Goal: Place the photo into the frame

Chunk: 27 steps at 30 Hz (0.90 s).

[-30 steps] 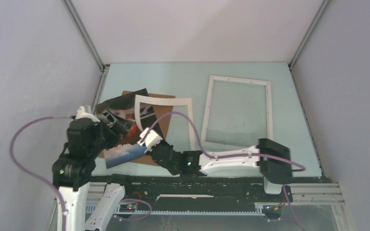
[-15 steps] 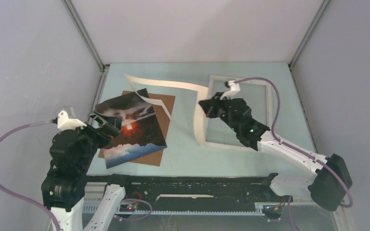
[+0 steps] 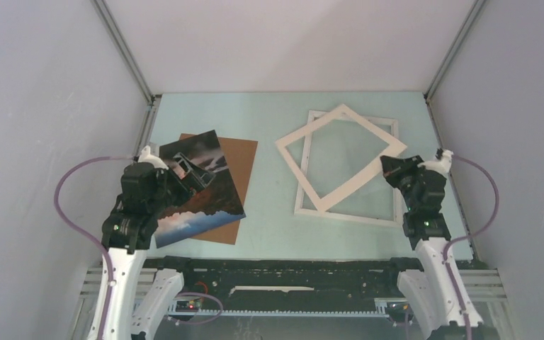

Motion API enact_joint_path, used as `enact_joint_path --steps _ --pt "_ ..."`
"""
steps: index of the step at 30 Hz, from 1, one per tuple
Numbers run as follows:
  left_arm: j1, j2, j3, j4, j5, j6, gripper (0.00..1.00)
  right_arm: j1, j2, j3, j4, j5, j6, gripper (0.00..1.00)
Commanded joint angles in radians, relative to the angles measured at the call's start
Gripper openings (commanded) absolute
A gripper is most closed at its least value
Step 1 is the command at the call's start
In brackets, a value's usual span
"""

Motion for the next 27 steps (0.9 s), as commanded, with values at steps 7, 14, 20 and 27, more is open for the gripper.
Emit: enact_joint_path --steps 7,14,20,27 --pt "-0.136 0.152 -0.166 0.313 0.198 -0.129 1.00 -0.152 -0.285 -0.167 -0.191 0.153 0.117 0.00" --pt "-0.392 0.332 -0.316 0.736 0.218 -0.354 1.00 -0.149 -0.447 -0.230 -0.321 0.202 0.215 0.00" --pt "-0.642 0.545 -0.359 1.109 0.063 -0.588 0.99 -0.143 -0.488 -0.254 -0.393 0.193 0.337 0.00" --pt "-0.723 0.863 -0.300 1.430 0.188 -0.756 0.99 -0.139 -0.553 -0.254 -0.479 0.189 0.409 0.00"
